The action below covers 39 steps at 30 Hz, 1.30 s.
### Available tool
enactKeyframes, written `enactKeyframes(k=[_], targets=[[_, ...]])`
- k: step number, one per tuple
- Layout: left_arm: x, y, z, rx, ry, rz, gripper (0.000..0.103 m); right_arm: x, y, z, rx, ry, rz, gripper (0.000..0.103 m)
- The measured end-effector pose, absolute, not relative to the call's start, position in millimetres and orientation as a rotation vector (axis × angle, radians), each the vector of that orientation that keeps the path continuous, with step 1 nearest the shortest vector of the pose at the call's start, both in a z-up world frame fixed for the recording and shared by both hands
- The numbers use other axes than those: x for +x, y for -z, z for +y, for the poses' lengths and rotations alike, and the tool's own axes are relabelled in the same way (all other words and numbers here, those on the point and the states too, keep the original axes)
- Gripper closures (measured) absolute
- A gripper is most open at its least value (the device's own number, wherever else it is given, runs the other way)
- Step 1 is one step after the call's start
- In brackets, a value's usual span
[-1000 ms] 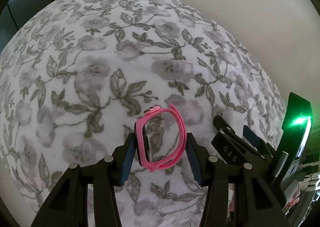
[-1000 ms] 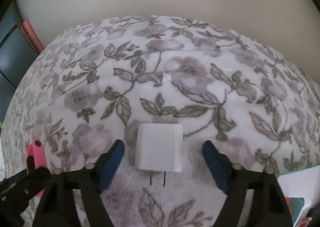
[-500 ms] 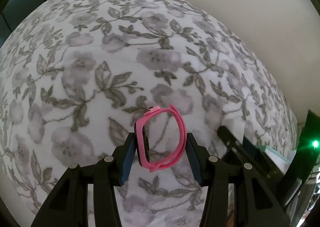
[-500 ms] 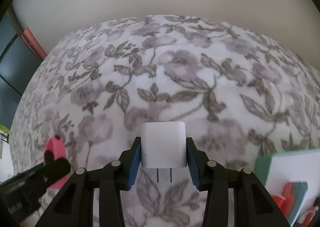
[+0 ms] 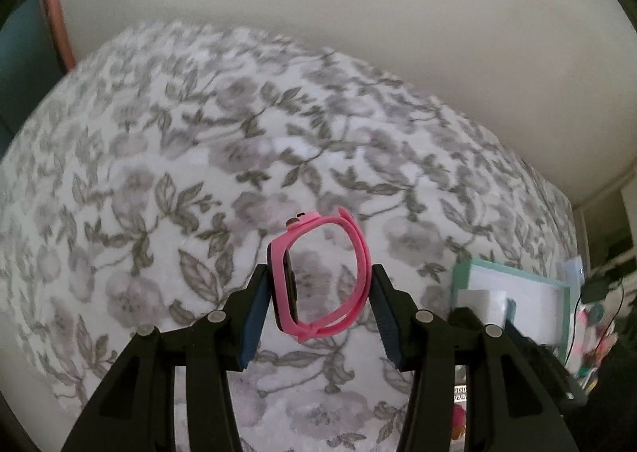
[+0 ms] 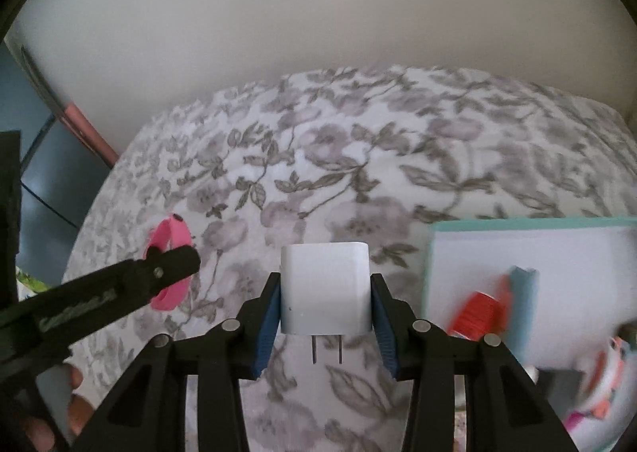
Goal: Organize rigid objects
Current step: 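Carry the pink band in the left gripper while right gripper carries the white charger into the tray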
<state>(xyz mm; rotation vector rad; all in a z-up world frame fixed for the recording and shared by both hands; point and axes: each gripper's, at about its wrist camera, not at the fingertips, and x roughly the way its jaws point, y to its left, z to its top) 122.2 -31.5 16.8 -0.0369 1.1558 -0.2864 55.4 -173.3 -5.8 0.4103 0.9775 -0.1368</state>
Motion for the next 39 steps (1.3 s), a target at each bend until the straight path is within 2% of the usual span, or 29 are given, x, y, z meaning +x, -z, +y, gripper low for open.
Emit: enactKeyframes(k=[13,23,39], targets=[[49.1,-39.8,-98.0,0.112,0.509,1.097,0.052,-44.0,-39.8,-229.2,0.463,0.322,0.911,0.058],[-3.2,-19.1,-151.3,0.234,0.665,1.156,0.052,-96.3,-12.7,-267.7,0.552,0.476,0.99,0.058],[-18.0,6.9,-176.6,0.297,0.673,1.203,0.052,-126.9,14.8,-290.3,0.617,0.552,1.073,0.057]])
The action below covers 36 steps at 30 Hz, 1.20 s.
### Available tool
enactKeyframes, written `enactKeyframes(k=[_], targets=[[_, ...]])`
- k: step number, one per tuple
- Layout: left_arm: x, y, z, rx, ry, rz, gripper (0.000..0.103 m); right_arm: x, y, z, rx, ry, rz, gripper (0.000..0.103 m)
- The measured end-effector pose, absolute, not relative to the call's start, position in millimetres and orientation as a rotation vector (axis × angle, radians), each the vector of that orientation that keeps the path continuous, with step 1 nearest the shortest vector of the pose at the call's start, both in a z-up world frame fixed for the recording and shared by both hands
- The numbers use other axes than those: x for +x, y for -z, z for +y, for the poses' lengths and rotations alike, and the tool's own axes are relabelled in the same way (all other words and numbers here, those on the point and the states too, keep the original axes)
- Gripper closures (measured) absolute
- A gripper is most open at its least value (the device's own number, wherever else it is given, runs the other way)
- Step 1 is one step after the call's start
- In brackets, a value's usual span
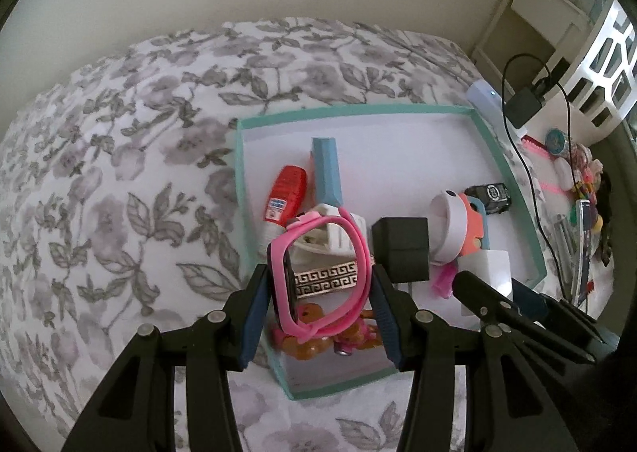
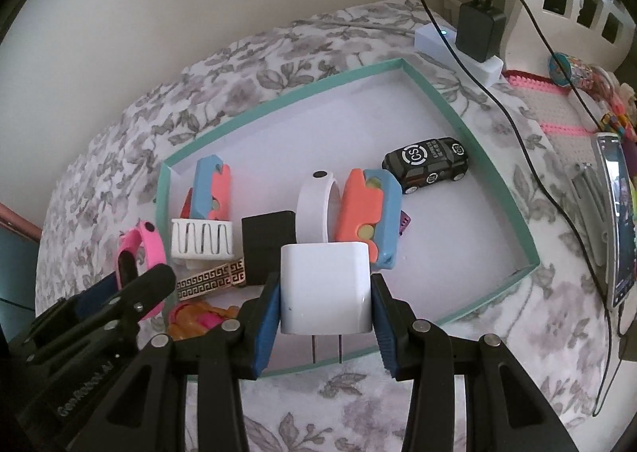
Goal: Organize rigid objects
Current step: 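Carry the pink band in the left gripper while right gripper carries the white charger into the tray, then open the left gripper to drop the pink band while right gripper releases the charger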
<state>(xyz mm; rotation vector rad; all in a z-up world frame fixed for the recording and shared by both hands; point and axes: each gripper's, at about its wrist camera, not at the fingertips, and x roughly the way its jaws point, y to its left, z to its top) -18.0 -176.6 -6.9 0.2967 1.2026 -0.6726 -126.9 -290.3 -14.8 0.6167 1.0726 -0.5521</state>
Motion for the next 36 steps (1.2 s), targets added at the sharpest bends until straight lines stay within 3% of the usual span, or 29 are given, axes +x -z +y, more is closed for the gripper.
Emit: enactKeyframes(k=[16,20,28,36], targets=[[-12.9,18.1,-179.7,0.284,0.703,1.244,0.051,-121.9,29.4,-288.0,0.61,0.55,1.137,0.057],[-11.7,18.3,-178.1,0.281,0.696,1.249,0.047,-121.6,30.0,-288.7,0.609,0.555,1.142,0.057],[-11.6,15.9,-170.7,0.268,0.706,1.252,0.043,-122.8,27.5,-288.7,0.606,0.563,1.125,0.047],[-8.1,13.8,-155.8,0.226,0.692,1.26,0.043,-121.8,24.2,-285.0,0.592,0.559,1.116,0.046]])
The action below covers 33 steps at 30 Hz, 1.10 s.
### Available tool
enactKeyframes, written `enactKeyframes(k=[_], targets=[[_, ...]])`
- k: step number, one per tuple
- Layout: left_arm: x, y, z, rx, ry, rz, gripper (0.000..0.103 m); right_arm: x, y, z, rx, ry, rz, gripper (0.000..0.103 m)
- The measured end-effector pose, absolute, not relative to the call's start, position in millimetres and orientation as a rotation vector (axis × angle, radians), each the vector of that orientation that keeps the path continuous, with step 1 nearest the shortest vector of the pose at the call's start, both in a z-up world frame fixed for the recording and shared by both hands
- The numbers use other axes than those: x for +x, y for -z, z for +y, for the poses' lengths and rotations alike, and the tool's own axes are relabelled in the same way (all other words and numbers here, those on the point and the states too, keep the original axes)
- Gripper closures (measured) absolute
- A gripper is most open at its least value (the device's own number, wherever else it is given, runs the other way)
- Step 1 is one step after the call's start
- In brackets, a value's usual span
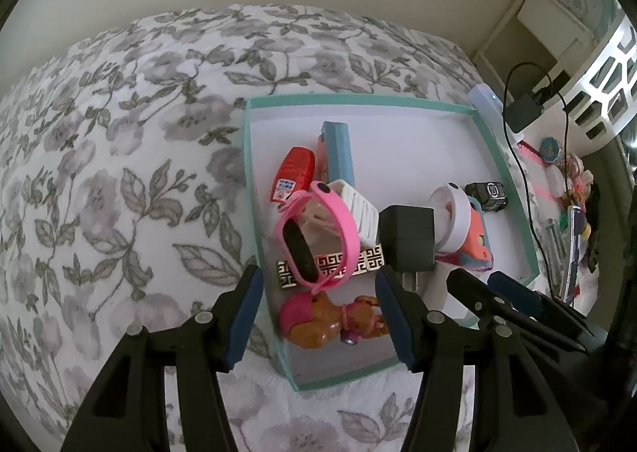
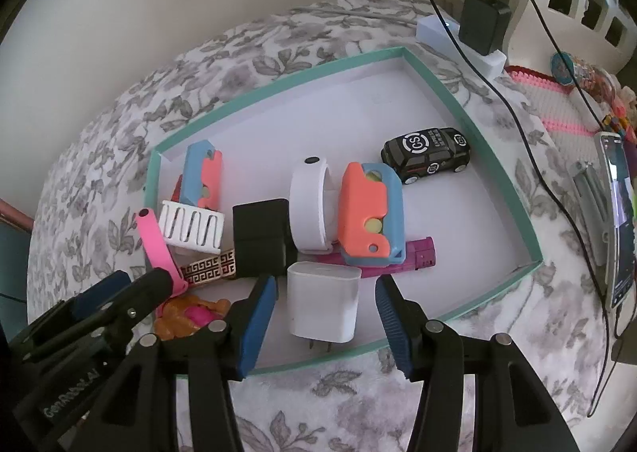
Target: Organize rigid objects
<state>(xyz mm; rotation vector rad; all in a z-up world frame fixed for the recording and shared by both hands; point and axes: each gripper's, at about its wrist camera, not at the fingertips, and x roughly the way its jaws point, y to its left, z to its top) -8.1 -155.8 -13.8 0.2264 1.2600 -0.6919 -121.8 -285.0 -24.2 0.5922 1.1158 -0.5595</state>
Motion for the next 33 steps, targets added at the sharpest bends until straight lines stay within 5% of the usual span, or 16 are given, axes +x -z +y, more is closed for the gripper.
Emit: enactKeyframes(k=[10,14,17,21,33], targets=[[0.4,4.1,-122.3,0.243,0.553,1.203,0.042,-117.8,16.3,-268.5,0.534,0.535,1.102,0.043],[2.6,5.9,-109.8,0.283,0.482,1.175,0.036,-117.0,13.0,-258.8,0.505,0.526,1.095,0.031],[3.1,6.9,-100.7,0.294,0.446,1.155,0.01,-115.7,12.2,-252.2,0.48,0.524,1.094,0.02],[4.6,5.2,-86.3,0.253,0.427,1.145,0.007,-116.2,10.7,-246.5,0.459,0.52,1.083,0.0],[-1.9,-4.6,-65.3,0.254,0.367,1.112,0.003,-120.7,2.7,-240.5,0.442,0.511,1.044,0.0]])
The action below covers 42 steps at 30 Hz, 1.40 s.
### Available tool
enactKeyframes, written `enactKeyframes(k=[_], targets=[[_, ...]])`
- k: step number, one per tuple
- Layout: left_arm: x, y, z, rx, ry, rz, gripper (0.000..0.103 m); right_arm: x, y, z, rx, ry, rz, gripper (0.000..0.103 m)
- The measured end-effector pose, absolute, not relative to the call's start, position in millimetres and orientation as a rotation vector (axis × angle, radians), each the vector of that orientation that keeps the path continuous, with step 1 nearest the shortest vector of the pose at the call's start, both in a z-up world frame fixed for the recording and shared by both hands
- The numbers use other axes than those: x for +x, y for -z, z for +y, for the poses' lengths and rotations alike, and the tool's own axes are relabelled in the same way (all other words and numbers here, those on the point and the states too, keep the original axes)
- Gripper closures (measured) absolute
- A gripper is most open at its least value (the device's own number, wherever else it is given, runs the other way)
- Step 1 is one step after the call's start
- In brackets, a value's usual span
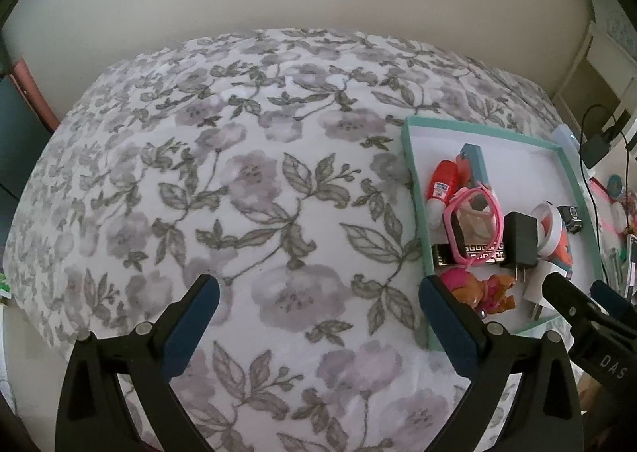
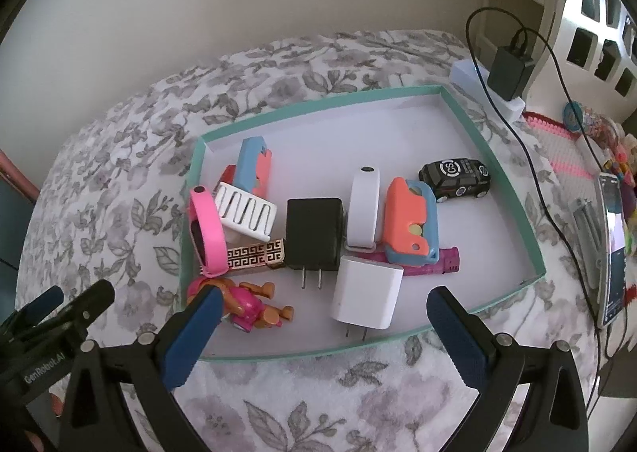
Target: Organize rigid objects
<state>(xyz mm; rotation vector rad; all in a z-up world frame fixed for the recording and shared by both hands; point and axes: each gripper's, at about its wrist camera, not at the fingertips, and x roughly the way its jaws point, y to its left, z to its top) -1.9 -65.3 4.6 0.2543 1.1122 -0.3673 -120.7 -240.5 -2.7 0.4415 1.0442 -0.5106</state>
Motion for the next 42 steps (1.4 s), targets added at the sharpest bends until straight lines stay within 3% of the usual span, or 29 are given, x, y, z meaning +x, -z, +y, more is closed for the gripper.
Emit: enactKeyframes(k=[42], targets=[[-2.0,-13.0,-58.8,0.28,0.29,1.081,0.003,-116.6,-1.5,-231.3,0.397,0.505,1.037,0.0]])
